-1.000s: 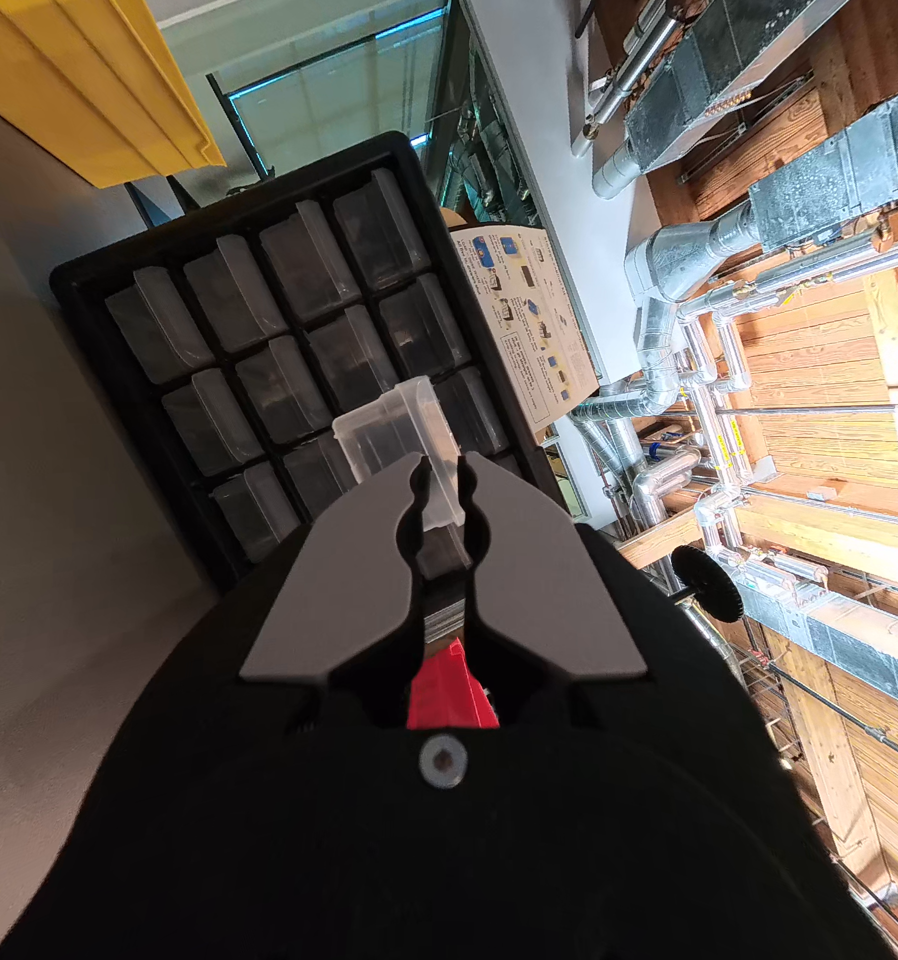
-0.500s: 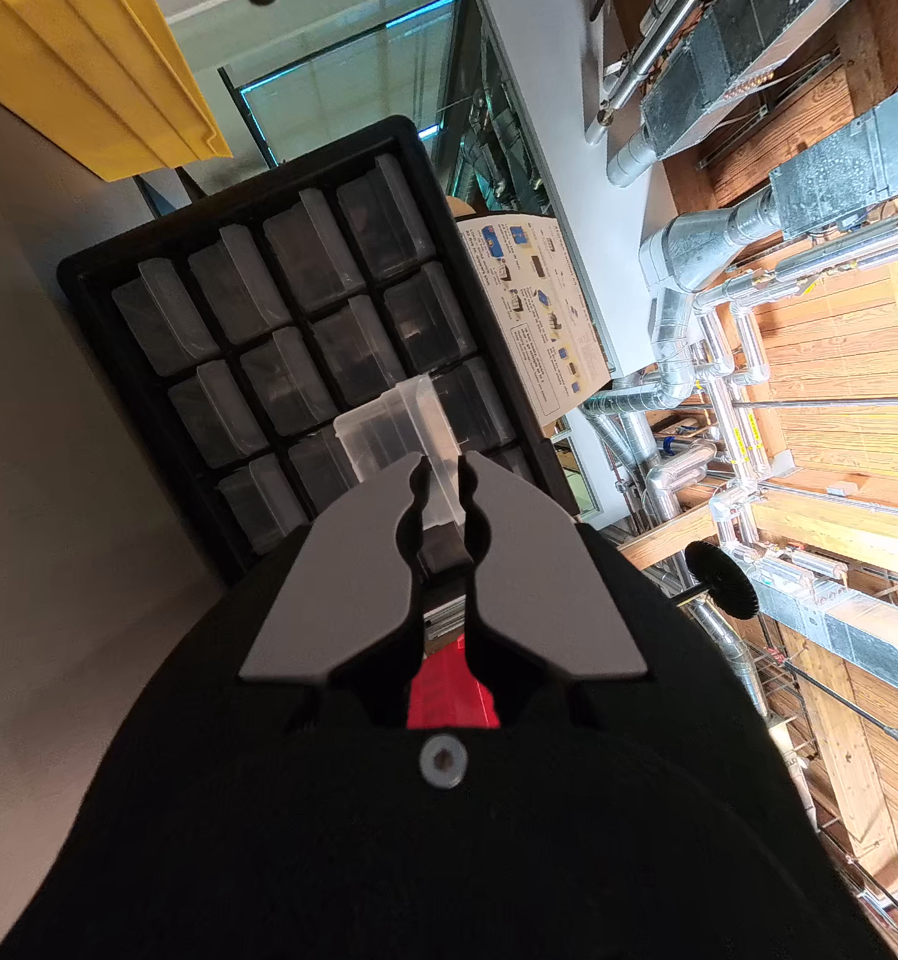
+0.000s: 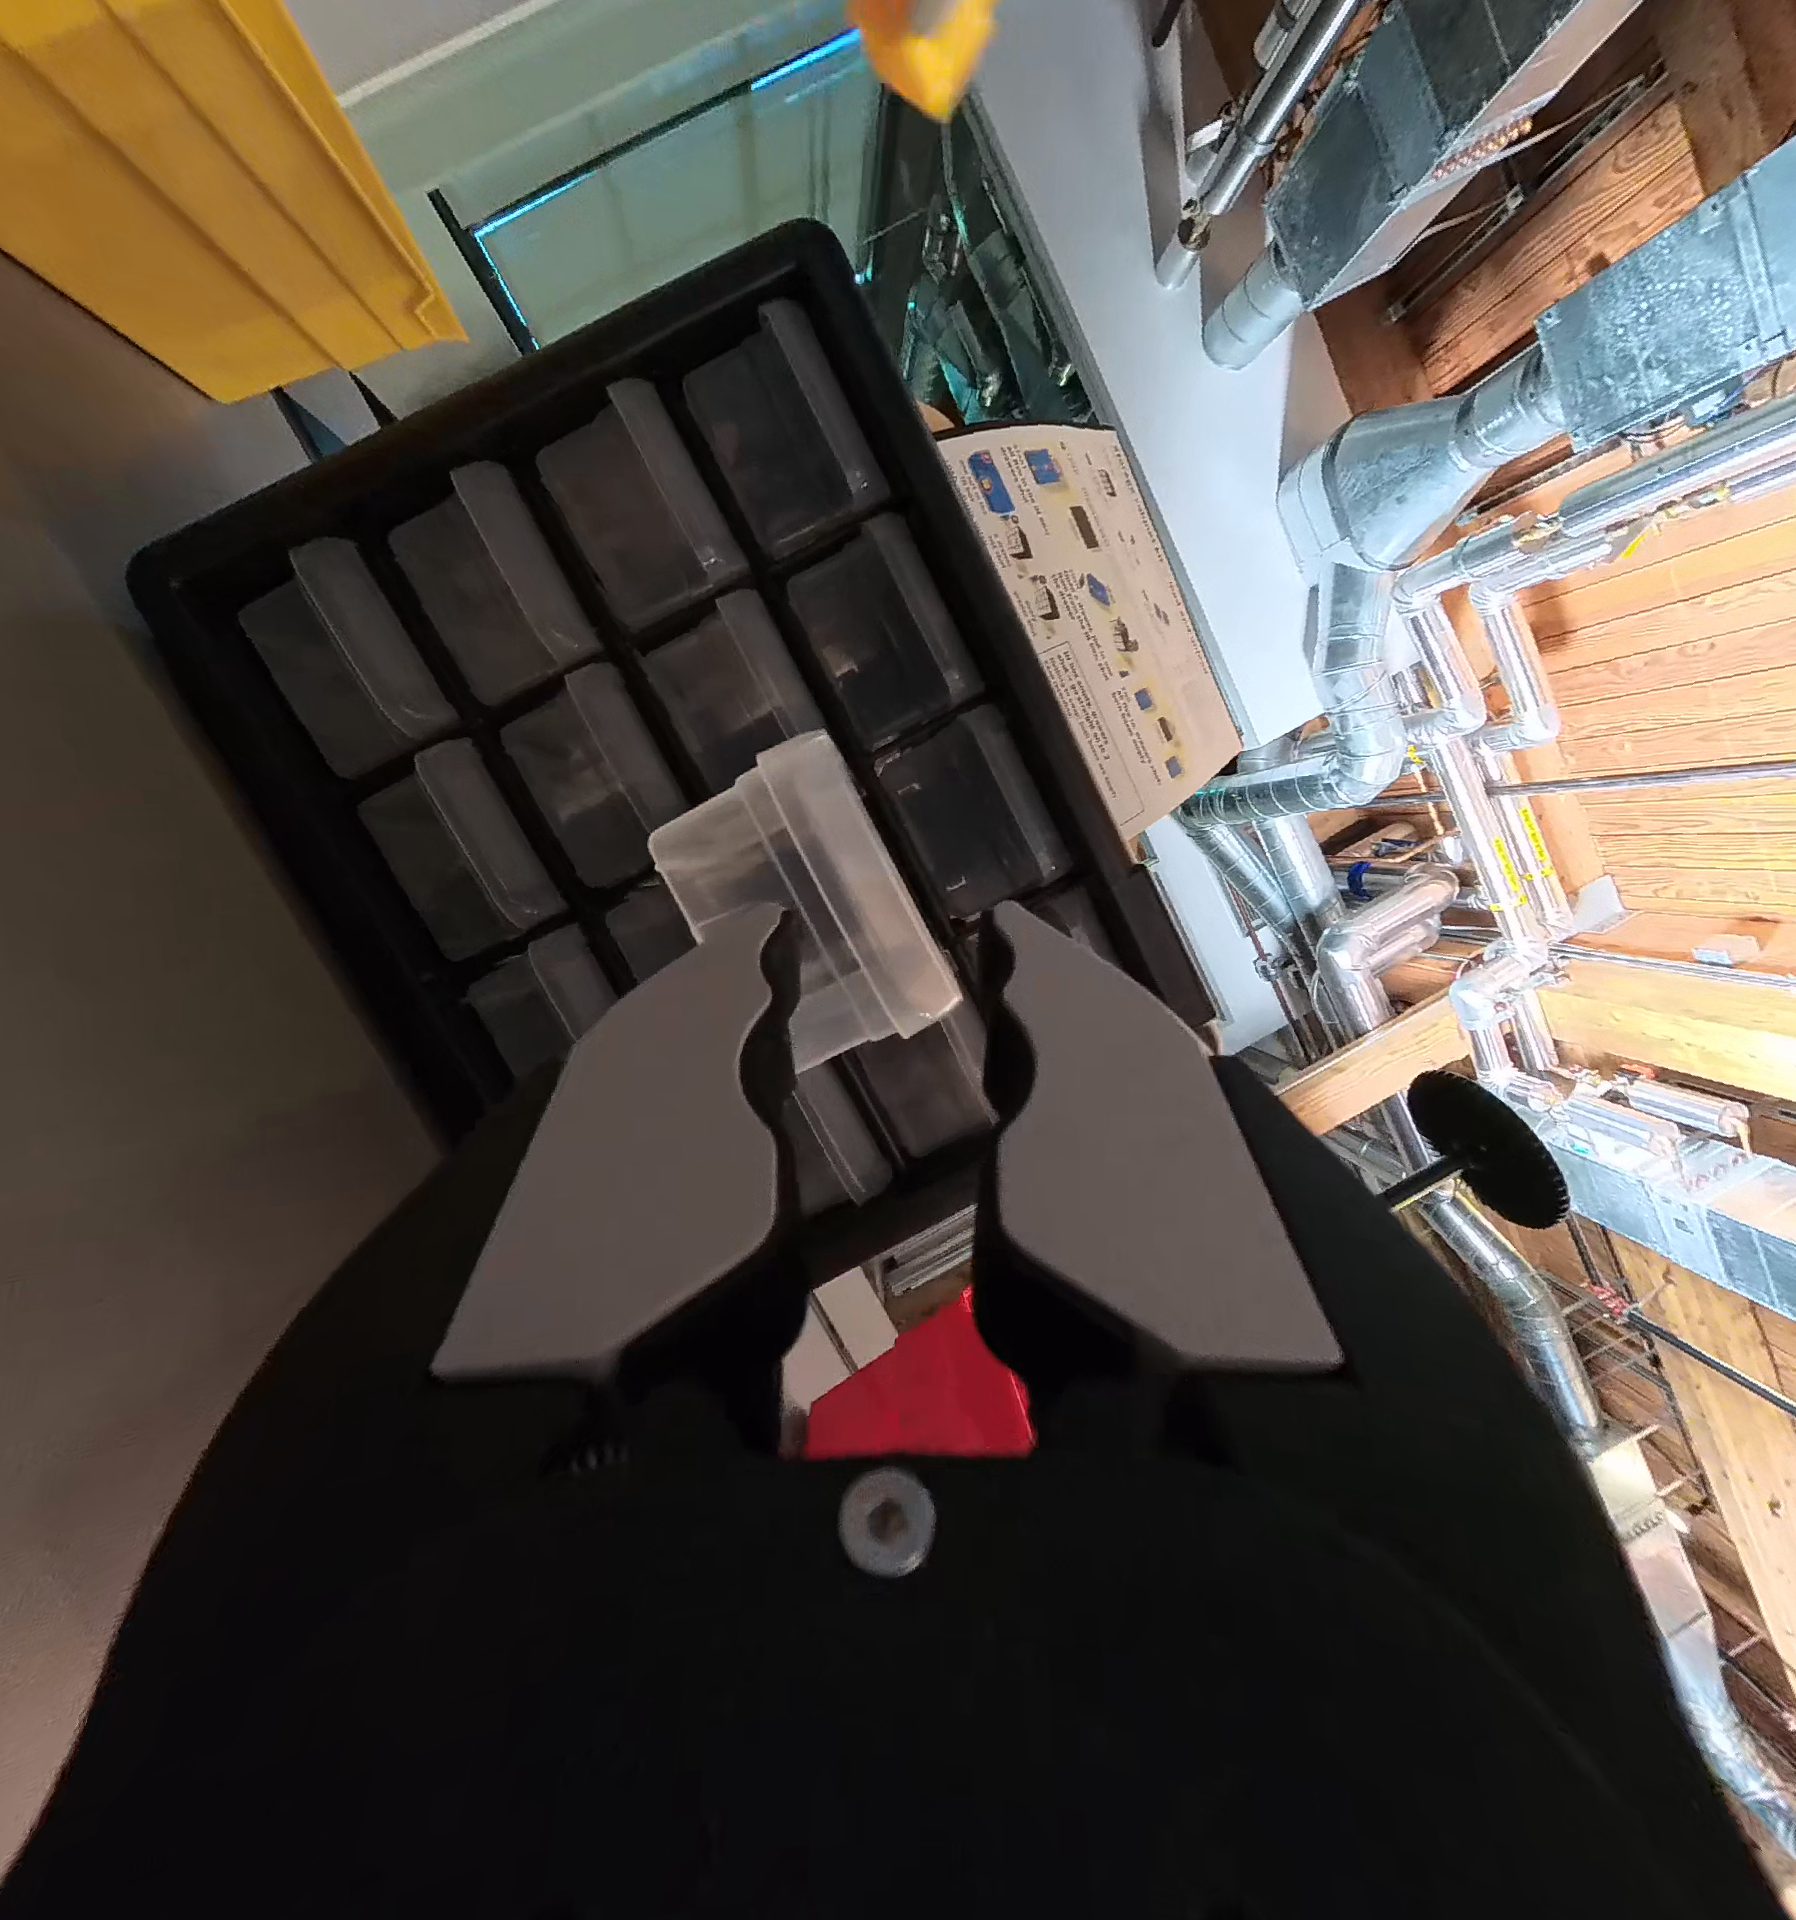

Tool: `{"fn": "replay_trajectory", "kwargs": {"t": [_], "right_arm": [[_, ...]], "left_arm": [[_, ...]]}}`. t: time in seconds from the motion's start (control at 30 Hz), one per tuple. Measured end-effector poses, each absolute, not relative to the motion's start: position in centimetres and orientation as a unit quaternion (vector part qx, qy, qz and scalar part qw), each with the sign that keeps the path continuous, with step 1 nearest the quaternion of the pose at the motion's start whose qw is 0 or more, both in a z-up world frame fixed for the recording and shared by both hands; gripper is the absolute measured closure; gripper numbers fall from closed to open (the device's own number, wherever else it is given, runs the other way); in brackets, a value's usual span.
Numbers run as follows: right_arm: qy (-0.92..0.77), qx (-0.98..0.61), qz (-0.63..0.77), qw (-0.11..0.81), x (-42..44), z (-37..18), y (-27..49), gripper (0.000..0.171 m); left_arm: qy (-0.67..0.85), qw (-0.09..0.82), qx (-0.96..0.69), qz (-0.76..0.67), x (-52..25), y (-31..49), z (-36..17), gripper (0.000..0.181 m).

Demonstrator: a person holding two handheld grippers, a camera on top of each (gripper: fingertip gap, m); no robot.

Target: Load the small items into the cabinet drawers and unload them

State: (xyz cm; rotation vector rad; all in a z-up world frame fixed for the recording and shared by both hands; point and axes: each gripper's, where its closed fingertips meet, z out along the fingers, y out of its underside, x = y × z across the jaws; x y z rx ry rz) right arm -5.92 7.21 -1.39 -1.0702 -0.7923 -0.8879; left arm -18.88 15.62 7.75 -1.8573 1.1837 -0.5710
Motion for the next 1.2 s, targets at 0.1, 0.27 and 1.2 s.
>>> {"fn": "replay_trajectory", "kwargs": {"t": [0.1, 0.27, 1.2], "right_arm": [[-0.353, -0.485, -0.381, 0.704, -5.8, -1.3, 7.2, 0.136], [-0.351, -0.497, -0.346, 0.714, -5.5, -1.4, 7.3, 0.135], [-0.348, -0.514, -0.308, 0.721, -5.2, -1.3, 7.3, 0.132]], "left_arm": [[0.547, 0.381, -0.687, -0.289, -13.1, 10.9, 7.4, 0.156], [0.621, 0.279, -0.682, -0.266, -7.1, 9.2, 4.7, 0.156], [0.683, 0.133, -0.713, 0.093, -5.2, 12.8, -4.1, 0.156]]}}
